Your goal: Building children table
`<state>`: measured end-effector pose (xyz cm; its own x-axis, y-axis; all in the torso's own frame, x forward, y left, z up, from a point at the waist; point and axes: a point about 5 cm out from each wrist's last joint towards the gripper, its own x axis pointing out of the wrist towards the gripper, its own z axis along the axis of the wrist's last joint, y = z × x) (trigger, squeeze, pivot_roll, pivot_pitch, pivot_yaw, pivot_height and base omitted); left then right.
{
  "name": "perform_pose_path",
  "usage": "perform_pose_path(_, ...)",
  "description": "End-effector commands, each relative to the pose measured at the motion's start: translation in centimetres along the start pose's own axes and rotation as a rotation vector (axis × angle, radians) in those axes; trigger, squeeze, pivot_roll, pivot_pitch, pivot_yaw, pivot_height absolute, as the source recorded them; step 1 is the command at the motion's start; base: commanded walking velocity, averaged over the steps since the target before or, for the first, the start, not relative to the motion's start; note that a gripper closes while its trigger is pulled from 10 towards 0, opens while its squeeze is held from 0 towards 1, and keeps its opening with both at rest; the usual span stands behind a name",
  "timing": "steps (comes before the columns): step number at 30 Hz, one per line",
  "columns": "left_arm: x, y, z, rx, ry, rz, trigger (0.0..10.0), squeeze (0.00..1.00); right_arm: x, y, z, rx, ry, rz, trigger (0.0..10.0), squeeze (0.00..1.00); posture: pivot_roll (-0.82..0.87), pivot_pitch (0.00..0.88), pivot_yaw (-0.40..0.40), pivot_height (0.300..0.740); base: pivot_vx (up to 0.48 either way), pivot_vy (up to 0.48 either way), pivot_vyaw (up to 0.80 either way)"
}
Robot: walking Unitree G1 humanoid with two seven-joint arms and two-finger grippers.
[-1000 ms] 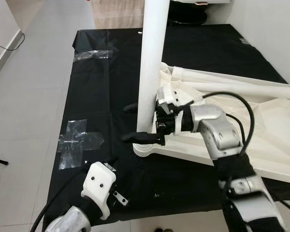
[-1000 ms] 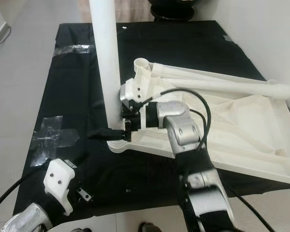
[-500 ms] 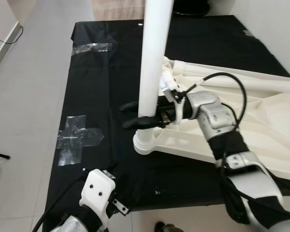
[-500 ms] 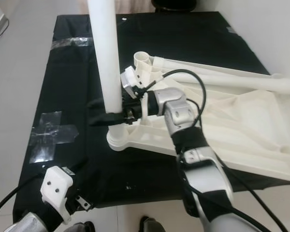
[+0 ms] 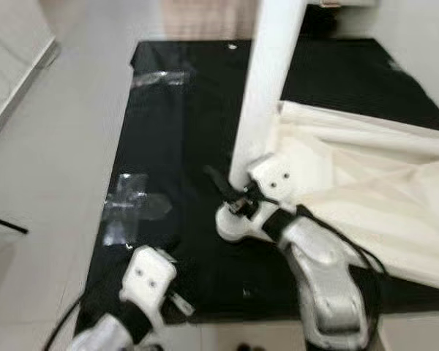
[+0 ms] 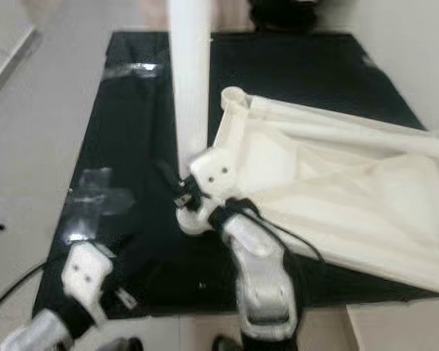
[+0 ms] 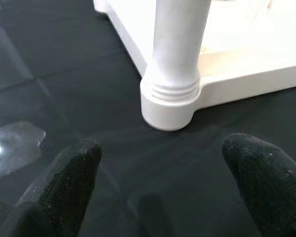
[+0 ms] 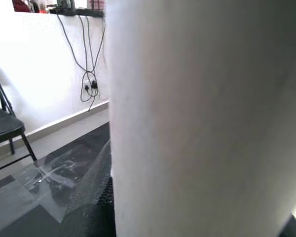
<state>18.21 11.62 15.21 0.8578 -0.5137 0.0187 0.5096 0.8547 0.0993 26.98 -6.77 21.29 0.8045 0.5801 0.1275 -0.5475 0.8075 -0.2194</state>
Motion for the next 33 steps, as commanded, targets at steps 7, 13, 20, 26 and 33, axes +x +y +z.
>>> perform_pose_path(7, 0.9, 0.7, -0.7, 0.007, -0.005, 0.027, 10.0, 0.00, 2.0, 1.1, -1.8, 0.136, 0.058, 0.146, 10.0, 1.00, 0.02, 0.147, -0.080, 0.740, 0.000, 0.000, 0.00)
perform_pose_path(13, 1.1, 1.0, -0.7, 0.015, -0.007, 0.038, 10.0, 0.00, 1.6, 0.4, -0.2, 0.156, -0.029, 0.471, 10.0, 1.00, 0.03, 0.138, -0.074, 0.740, 0.000, 0.000, 0.00)
perform_pose_path(20, 0.6, 0.6, -0.5, 0.014, 0.002, 0.016, 10.0, 0.00, 2.0, -2.9, -0.3, 0.007, 0.038, 0.988, 10.0, 0.00, 0.08, 0.171, -0.068, 0.740, 0.000, 0.000, 0.00)
perform_pose_path(26, 0.0, 0.2, -0.4, 0.014, 0.008, 0.014, 10.0, 0.00, 4.2, -3.7, 0.6, 0.039, 0.025, 1.025, 10.0, 0.00, 0.09, 0.198, -0.070, 0.740, 0.000, 0.000, 0.00)
perform_pose_path(33, -0.9, -0.4, -0.2, 0.011, 0.019, 0.014, 10.0, 0.00, 6.2, -3.6, 1.8, 0.124, -0.031, 1.115, 0.0, 0.00, 0.12, 0.237, -0.071, 0.740, 0.000, 0.000, 0.00)
